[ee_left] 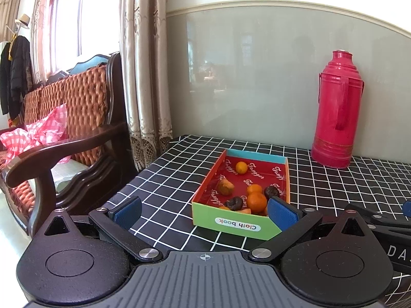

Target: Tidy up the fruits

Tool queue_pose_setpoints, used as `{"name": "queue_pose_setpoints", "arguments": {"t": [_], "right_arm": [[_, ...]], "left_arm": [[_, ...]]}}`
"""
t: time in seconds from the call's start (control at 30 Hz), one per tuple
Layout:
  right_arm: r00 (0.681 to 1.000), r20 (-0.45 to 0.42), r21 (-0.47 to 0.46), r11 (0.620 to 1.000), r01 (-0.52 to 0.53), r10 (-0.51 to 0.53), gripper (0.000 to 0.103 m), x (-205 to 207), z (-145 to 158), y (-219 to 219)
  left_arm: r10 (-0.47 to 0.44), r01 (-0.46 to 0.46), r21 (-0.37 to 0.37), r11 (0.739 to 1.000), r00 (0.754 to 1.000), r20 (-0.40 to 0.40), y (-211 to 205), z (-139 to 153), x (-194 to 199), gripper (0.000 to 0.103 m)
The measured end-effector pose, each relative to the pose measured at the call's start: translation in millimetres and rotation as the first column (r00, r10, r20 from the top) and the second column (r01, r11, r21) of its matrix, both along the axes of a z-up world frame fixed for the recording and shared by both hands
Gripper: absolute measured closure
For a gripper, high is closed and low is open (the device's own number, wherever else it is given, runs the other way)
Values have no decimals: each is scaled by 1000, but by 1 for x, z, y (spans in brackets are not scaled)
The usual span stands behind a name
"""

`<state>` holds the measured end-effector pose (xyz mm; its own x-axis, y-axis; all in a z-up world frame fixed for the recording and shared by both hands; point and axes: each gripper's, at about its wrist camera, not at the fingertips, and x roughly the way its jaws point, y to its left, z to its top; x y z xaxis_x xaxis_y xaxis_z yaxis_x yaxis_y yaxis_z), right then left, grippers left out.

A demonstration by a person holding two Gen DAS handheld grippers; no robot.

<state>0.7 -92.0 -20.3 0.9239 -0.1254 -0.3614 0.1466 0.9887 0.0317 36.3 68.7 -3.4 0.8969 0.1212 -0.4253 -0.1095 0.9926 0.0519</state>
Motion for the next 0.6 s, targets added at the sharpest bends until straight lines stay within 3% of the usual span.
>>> {"name": "queue_pose_setpoints", "arguments": {"t": [0.6], "right_arm": [[1000, -3, -3, 1000, 5, -5, 6, 6, -2, 1]], "left_arm": [[-8, 8, 6, 1000, 1000, -19, -3, -7, 10, 0]]}}
